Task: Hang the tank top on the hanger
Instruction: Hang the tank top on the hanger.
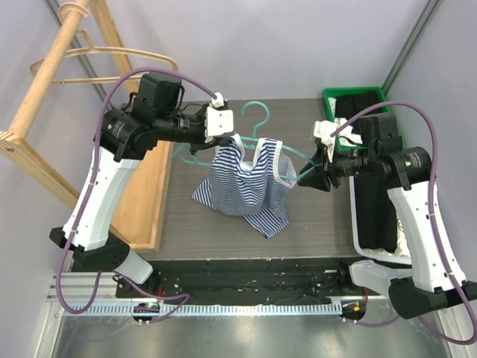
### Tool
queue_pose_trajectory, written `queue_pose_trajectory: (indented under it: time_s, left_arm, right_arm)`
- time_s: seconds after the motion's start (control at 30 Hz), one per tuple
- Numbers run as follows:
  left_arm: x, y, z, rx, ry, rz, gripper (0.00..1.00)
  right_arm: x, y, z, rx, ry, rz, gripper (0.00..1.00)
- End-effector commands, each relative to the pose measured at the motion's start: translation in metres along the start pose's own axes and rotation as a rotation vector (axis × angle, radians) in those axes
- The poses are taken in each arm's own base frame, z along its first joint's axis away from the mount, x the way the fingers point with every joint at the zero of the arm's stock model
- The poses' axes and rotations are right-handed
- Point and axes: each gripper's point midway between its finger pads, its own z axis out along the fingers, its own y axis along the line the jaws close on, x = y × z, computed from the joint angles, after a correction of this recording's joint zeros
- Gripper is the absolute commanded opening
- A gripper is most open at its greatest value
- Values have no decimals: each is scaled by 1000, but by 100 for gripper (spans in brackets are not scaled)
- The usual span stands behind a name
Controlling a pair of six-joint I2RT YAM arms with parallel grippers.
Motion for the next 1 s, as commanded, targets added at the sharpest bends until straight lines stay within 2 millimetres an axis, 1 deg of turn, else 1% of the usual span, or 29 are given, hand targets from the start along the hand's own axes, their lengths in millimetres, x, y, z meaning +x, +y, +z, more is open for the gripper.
queue_pose_trajectory:
  time_s: [0.0,0.03,0.1,0.23,0.27,0.47,0.5,0.57,0.6,0.63,0.8,0.83,0.9,0.93,0.97]
  left_arm:
    - [-31,4,-20,-51,-87,67,0]
    - [-31,5,-19,-51,-85,66,0]
    - [-31,6,-20,-56,-86,69,0]
    - [-31,5,-19,-51,-87,69,0]
    - [-31,5,-18,-48,-89,68,0]
    - [-31,5,-18,-47,-86,66,0]
    - [-31,5,-19,-48,-87,67,0]
    - [-31,5,-19,-48,-85,67,0]
    - [-30,4,-19,-48,-84,68,0]
    - [-29,4,-18,-47,-81,68,0]
    - [-22,1,-16,-37,-62,61,0]
    - [-21,0,-16,-37,-57,61,5]
    - [-16,1,-16,-42,-42,57,18]
    - [-15,1,-17,-47,-37,59,22]
    - [-14,-1,-17,-46,-34,59,24]
  right_arm:
    - [0,4,-3,-14,10,-34,42]
    - [3,3,-4,-6,25,-36,47]
    - [6,4,-6,-3,36,-35,52]
    - [4,4,-7,7,32,-41,48]
    - [2,5,-7,2,24,-43,44]
    - [-7,7,-6,-21,-8,-43,33]
    - [-8,8,-5,-31,-15,-41,26]
    - [-9,8,-4,-41,-22,-40,16]
    - [-11,9,-3,-51,-31,-38,5]
    - [-12,10,-3,-58,-38,-36,1]
    - [-22,8,-1,-65,-82,-19,1]
    - [-24,7,-1,-61,-86,-20,1]
    - [-28,6,-1,-55,-96,-19,1]
    - [-30,6,-2,-53,-102,-23,1]
    - [-32,6,-3,-47,-109,-32,1]
